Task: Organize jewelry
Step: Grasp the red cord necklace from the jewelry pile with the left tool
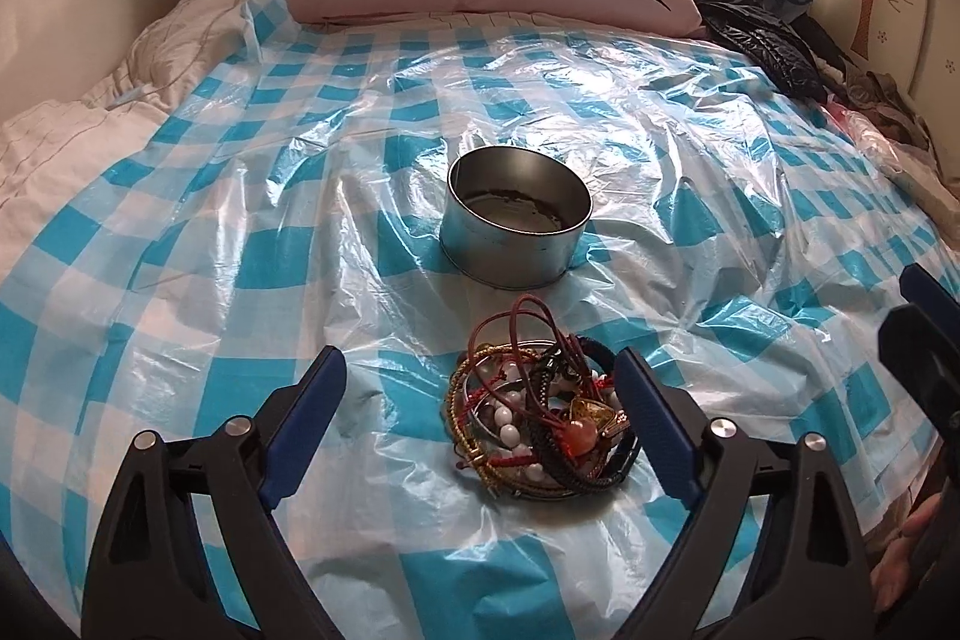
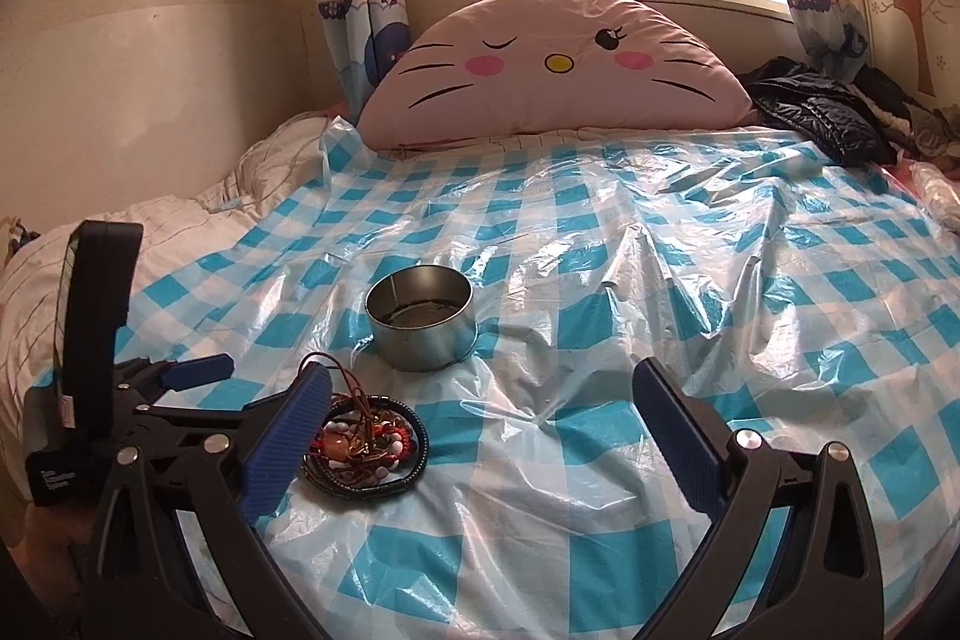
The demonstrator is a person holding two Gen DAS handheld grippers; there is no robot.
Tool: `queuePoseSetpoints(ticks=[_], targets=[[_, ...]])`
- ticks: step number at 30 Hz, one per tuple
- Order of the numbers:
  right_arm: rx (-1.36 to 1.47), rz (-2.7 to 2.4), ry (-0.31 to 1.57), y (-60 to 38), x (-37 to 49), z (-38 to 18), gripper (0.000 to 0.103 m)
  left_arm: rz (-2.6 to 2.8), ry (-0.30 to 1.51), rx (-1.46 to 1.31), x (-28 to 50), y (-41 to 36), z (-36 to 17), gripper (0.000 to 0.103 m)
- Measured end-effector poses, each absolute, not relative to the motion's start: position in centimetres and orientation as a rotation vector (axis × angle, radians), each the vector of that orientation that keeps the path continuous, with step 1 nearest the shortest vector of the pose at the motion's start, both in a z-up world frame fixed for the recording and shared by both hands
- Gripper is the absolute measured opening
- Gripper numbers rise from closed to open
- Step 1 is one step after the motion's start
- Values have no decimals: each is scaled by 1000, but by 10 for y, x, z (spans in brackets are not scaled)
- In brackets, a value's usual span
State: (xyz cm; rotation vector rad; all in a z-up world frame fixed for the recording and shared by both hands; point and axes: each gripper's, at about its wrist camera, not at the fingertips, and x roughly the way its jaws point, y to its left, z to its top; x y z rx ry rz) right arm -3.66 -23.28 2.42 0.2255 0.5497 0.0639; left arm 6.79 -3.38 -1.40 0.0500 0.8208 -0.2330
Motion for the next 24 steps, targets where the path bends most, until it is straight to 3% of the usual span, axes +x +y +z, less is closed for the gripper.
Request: queuePoseSetpoints(ticks=[4, 5, 6, 7, 8, 24], targets=[[339, 38, 560, -255, -36, 19, 96, -277, 883, 12, 85, -38, -27, 49], [365, 31, 568, -260, -35, 17, 96, -293, 904, 7, 88, -40, -31, 27], [389, 25, 577, -264, -34, 15, 96, -316, 922, 0, 90, -41, -34, 14], [408, 19, 586, -268, -33, 13, 96, -323, 925, 5, 91, -42, -34, 12], [424, 16, 594, -271, -32, 11, 96, -322, 918, 19, 89, -43, -33, 4], [326, 370, 845, -219, 22, -21, 96, -372, 818, -157, 78, 9, 31, 4]])
